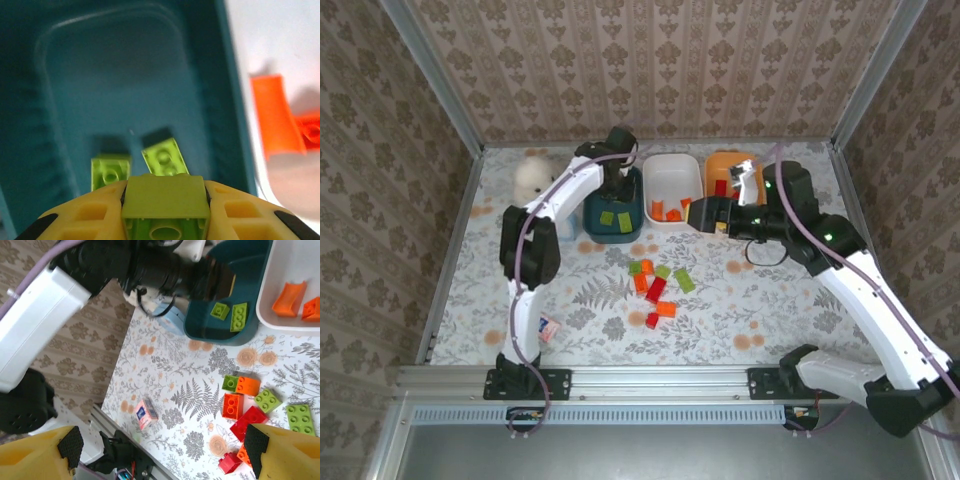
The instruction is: Sort the legos into containers by color
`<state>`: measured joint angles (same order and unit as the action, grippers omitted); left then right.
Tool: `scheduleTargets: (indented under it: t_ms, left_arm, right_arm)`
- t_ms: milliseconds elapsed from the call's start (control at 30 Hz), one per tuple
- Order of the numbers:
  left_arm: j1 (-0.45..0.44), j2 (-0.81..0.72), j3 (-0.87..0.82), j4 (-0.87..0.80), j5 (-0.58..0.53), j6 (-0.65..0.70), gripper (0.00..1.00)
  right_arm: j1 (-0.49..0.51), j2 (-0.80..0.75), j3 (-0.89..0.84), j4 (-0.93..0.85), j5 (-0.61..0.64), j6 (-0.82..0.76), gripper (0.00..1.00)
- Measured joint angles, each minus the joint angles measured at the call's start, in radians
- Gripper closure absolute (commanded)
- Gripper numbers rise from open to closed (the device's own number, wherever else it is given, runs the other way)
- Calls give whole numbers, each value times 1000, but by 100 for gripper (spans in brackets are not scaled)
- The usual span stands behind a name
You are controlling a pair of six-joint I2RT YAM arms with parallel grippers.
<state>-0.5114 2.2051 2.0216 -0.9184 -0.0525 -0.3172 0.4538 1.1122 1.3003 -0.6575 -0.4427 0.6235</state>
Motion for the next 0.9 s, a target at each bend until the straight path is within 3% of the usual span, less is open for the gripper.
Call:
scheduleTargets:
  t_ms: [233, 900]
  left_arm:
    - [64, 188, 201, -40, -13, -4, 67]
    - [60, 209, 164, -144, -53, -50, 58]
  right_arm:
    - [35, 37, 8, 8, 3, -11, 13]
    - [35, 42, 12, 27, 20, -26, 13]
